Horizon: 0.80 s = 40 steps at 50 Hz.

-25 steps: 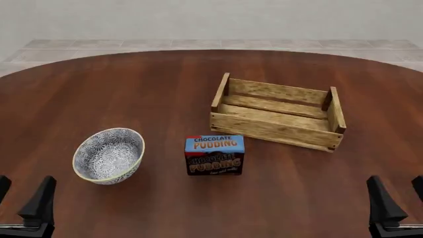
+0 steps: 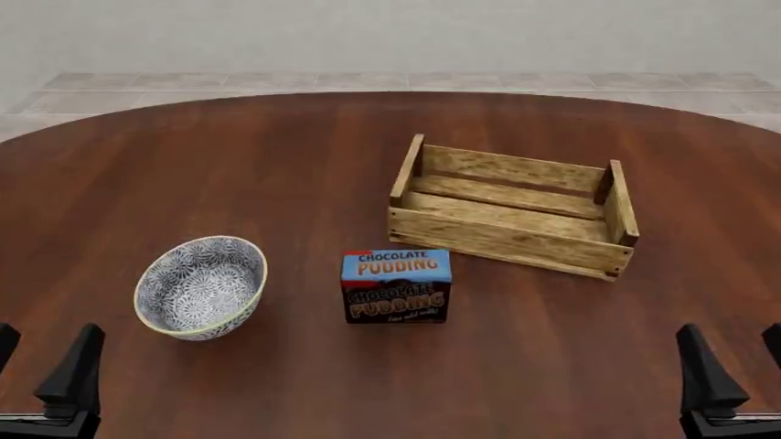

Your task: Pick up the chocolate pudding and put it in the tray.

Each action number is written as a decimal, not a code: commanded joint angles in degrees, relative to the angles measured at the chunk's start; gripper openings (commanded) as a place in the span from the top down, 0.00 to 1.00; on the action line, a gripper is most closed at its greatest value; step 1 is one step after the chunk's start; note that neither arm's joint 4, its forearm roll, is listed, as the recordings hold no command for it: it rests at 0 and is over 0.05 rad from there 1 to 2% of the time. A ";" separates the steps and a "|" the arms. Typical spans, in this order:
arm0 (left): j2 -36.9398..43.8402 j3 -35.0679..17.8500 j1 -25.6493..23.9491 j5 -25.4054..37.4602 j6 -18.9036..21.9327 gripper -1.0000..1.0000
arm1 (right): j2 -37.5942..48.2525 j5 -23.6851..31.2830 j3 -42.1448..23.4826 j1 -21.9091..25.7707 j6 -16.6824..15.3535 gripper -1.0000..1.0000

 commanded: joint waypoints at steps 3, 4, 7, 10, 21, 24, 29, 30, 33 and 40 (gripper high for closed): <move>0.03 -0.01 0.01 0.00 0.00 0.00 | -0.53 0.30 -0.28 -0.73 0.36 0.00; 0.02 -0.01 0.01 -0.01 0.01 0.00 | -0.55 0.31 -0.43 -0.68 0.48 0.00; 0.04 -0.01 0.00 0.00 0.00 0.00 | -0.58 0.48 -0.92 -0.44 1.22 0.00; 0.03 -0.01 0.00 0.00 0.00 0.00 | -0.53 0.21 -1.61 0.86 0.08 0.00; 0.02 -0.01 0.00 -0.01 -0.01 0.00 | -0.59 0.98 -1.11 0.81 0.44 0.00; 0.01 -0.01 0.00 -0.01 0.01 0.00 | -0.58 1.07 -1.05 0.88 0.09 0.00; 0.03 -0.01 -0.01 0.00 0.00 0.00 | -0.55 0.99 -0.93 0.88 0.42 0.00; 0.02 -0.01 0.00 -0.01 0.00 0.00 | -0.55 1.00 -0.90 0.81 0.37 0.00; 0.02 -0.01 0.00 -0.01 0.00 0.00 | -0.53 1.07 -0.80 0.59 -0.35 0.00; 0.02 -0.01 -0.01 -0.01 0.00 0.00 | -0.25 0.87 -0.06 1.32 -0.01 0.00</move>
